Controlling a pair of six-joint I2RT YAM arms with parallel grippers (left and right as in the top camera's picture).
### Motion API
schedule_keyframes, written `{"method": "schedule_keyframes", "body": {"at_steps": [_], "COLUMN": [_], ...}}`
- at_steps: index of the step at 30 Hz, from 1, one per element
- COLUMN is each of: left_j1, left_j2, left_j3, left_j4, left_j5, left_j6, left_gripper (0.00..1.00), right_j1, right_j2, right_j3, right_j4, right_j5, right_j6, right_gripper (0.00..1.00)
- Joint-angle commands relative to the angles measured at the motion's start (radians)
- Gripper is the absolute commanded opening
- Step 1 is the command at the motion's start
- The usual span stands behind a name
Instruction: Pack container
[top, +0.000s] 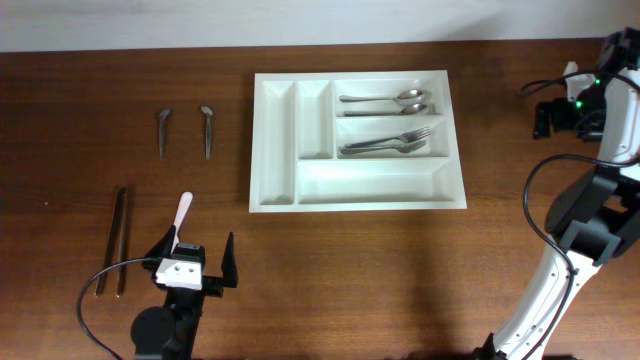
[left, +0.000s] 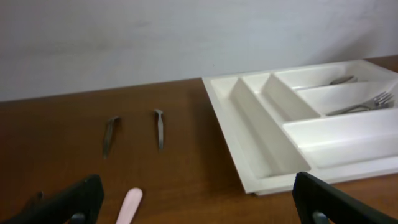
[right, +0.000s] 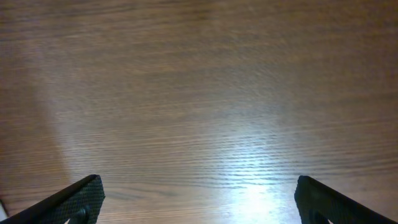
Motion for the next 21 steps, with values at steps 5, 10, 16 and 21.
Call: {"method": "schedule_keyframes", "body": {"at_steps": [5,10,16,21], "left_j1": [0.007,0.008,0.026,0.108], "left_j2": [-0.007,0.013,0.239,0.597], "left_j3": [0.000,0.080,0.414,0.830], "left_j4": [0.026,-0.015,-0.261,-0.555], "left_j5": [0.001,0.046,0.037,0.025], "left_j6": [-0.056,-0.102,0.066,0.100], "left_gripper": [0.99,0.99,0.99,0.99], "right_j1": [-0.008,-0.008,-0.008,-0.008], "right_j2": [-0.021,-0.021,-0.021,-0.021], "right_j3": [-0.005,-0.005,-0.005,-0.005], "right_j4": [0.001,0.001,0.001,0.001], "right_j5": [0.008,0.008,0.007,0.007], "right_j6": [-0.010,-0.010,-0.010,-0.010], "right_gripper": [0.98,0.99,0.99,0.99]}}
